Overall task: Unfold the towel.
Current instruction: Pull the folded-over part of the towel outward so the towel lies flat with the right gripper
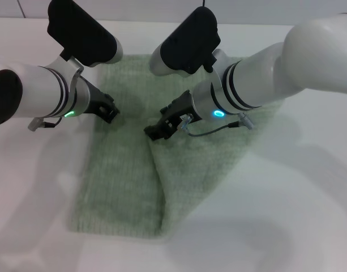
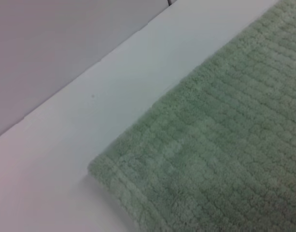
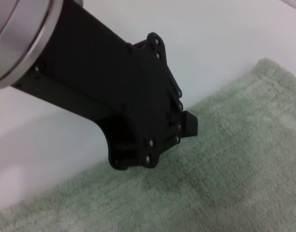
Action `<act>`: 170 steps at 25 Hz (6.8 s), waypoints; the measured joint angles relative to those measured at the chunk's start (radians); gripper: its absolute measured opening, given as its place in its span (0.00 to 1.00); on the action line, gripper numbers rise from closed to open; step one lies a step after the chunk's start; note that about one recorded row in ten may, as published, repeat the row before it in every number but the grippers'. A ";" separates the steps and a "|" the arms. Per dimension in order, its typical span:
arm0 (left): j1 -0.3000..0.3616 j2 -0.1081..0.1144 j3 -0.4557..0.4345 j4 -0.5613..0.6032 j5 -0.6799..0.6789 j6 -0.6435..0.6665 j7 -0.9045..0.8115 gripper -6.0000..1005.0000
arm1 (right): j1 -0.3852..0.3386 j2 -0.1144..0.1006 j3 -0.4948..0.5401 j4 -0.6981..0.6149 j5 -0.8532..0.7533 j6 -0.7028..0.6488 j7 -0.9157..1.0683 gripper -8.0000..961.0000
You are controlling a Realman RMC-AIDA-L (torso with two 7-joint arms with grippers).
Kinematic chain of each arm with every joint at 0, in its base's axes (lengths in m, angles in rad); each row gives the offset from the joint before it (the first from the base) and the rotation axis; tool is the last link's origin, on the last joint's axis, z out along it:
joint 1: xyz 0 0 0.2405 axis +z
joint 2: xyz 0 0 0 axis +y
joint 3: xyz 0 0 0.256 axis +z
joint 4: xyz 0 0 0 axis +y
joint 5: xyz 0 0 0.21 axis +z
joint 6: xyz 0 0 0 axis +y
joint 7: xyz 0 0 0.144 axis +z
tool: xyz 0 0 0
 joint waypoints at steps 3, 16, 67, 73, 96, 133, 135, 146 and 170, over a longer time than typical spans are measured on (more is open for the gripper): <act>0.000 0.000 0.000 0.000 0.001 -0.001 0.000 0.05 | -0.001 -0.001 0.002 -0.003 0.000 -0.003 0.000 0.56; -0.006 0.002 0.000 0.008 0.002 -0.002 0.000 0.05 | -0.016 -0.009 0.012 -0.057 -0.010 -0.052 0.000 0.23; -0.021 -0.003 0.009 0.029 0.001 0.001 -0.003 0.07 | -0.417 -0.012 0.222 -0.796 -0.280 -0.627 0.160 0.01; -0.019 -0.003 0.008 0.032 0.001 0.001 -0.002 0.07 | -0.429 -0.011 0.237 -0.848 -0.282 -0.728 0.175 0.01; -0.030 -0.004 0.009 0.066 -0.006 -0.002 0.000 0.08 | -0.441 -0.010 0.260 -0.949 -0.331 -0.951 0.240 0.01; -0.045 -0.005 0.012 0.078 -0.006 -0.003 -0.011 0.09 | -0.443 -0.011 0.296 -0.959 -0.413 -1.126 0.266 0.01; -0.045 -0.005 0.012 0.078 -0.006 -0.003 -0.011 0.09 | -0.442 -0.011 0.296 -0.953 -0.413 -1.129 0.267 0.01; -0.045 -0.006 0.012 0.078 -0.006 -0.006 -0.011 0.09 | -0.441 -0.012 0.287 -0.932 -0.424 -1.140 0.265 0.01; -0.040 -0.006 0.024 0.052 -0.004 -0.018 -0.011 0.10 | -0.477 -0.006 0.350 -1.000 -0.492 -1.209 0.279 0.49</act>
